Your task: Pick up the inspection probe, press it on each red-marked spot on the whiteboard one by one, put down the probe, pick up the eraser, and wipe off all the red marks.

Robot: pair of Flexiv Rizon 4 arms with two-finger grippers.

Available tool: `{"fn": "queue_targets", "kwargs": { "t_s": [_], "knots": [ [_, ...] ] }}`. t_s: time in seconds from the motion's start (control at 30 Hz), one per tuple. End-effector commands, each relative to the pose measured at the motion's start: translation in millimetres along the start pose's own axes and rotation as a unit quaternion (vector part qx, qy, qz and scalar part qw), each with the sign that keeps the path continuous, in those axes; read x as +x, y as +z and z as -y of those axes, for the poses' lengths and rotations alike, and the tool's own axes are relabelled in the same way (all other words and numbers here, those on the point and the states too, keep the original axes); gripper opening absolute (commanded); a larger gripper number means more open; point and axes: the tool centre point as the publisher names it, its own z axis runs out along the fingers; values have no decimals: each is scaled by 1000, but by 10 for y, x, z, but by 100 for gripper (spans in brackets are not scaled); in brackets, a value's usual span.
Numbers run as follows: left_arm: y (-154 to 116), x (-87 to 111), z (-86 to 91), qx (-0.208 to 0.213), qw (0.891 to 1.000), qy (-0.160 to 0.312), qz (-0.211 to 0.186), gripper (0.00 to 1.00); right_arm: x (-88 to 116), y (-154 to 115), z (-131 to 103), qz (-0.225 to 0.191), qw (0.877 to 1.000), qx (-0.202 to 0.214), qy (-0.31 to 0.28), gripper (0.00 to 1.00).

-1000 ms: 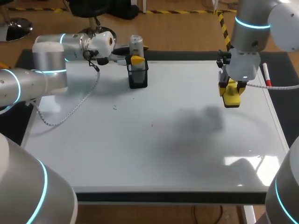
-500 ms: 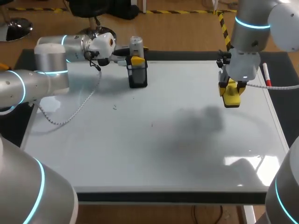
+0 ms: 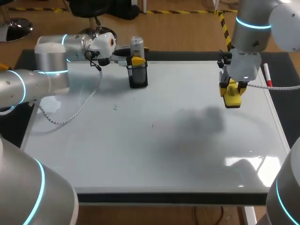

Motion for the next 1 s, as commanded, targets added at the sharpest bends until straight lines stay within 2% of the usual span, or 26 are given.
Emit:
{"fn": "queue_targets", "kwargs": {
  "t_s": [0.03, 0.07, 0.13, 0.17, 0.2, 0.23, 0.3, 0.37, 0.4, 0.67, 0.87, 1.0],
  "knots": [
    [27, 37, 41, -2, 1000, 2, 3, 26, 13, -9, -7, -1, 1000, 2, -1, 0],
    [32, 43, 49, -1, 1000, 3, 2, 38, 13, -9, -7, -1, 1000, 2, -1, 0],
    [40, 48, 60, -1, 1000, 5, 2, 41, 13, -9, -7, -1, 1000, 2, -1, 0],
    [41, 47, 64, -1, 1000, 6, 1, 48, 13, -9, -7, -1, 1000, 2, -1, 0],
    [41, 46, 66, -2, 1000, 6, 1, 65, 13, -9, -7, -1, 1000, 2, -1, 0],
    [41, 46, 68, -2, 1000, 7, 1, 62, 13, -9, -7, -1, 1000, 2, -1, 0],
    [40, 46, 70, -3, 1000, 7, 1, 69, 13, -9, -7, -1, 1000, 2, -1, 0],
    [38, 46, 71, -3, 1000, 6, 1, 93, 13, -9, -7, -1, 1000, 2, -1, 0],
    [38, 46, 70, -3, 1000, 6, 1, 100, 13, -9, -7, -1, 1000, 2, -1, 0],
    [34, 43, 87, -6, 1000, 8, 2, 100, 13, -9, -7, -1, 1000, 2, -1, 0],
    [-10, 45, 178, -10, 1000, 13, 7, 100, 13, -9, -7, -1, 1000, 2, -1, 0],
    [-62, 49, 266, -29, 999, 16, 17, 100, 13, -9, -7, -1, 1000, 2, -1, 0]
  ]
}}
